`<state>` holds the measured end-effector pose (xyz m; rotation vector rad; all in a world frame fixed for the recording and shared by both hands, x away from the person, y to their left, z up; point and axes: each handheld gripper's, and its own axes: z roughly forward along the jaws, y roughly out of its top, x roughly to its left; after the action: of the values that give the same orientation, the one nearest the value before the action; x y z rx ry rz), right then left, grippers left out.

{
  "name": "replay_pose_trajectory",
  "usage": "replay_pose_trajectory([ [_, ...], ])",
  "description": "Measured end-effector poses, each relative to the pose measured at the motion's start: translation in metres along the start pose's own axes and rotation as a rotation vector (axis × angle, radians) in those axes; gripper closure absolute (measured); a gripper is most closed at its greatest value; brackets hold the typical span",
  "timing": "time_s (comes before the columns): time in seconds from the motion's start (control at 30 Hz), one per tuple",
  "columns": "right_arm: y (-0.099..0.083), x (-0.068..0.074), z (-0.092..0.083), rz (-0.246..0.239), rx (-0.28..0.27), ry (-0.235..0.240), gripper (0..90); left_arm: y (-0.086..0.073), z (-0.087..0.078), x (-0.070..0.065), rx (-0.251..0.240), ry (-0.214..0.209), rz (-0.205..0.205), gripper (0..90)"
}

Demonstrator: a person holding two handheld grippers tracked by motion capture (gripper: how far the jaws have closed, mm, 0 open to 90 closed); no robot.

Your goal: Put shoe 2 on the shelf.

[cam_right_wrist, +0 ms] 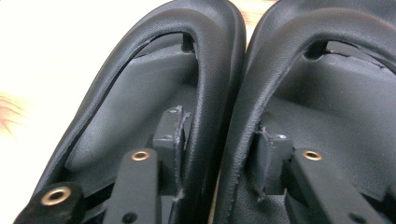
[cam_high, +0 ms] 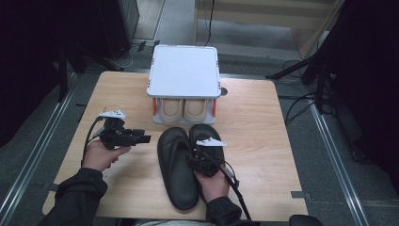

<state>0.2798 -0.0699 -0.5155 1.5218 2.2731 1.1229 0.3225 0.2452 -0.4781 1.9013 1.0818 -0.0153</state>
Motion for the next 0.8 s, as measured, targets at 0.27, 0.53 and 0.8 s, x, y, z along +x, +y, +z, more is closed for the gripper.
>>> replay_pose_trajectory([
  [0.27, 0.002, -0.004, -0.001, 0.041, 0.007, -0.006, 71.1, 0.0, -0.003, 0.005, -0.006, 0.005, -0.022, 49.3],
  [0.53, 0.003, -0.005, -0.004, 0.078, 0.028, -0.024, 74.2, 0.0, -0.003, 0.005, -0.008, 0.006, -0.029, 49.3],
  [0.8, 0.006, -0.014, -0.013, 0.109, 0.051, -0.031, 75.7, -0.001, -0.003, 0.003, -0.001, 0.021, -0.021, 49.1],
])
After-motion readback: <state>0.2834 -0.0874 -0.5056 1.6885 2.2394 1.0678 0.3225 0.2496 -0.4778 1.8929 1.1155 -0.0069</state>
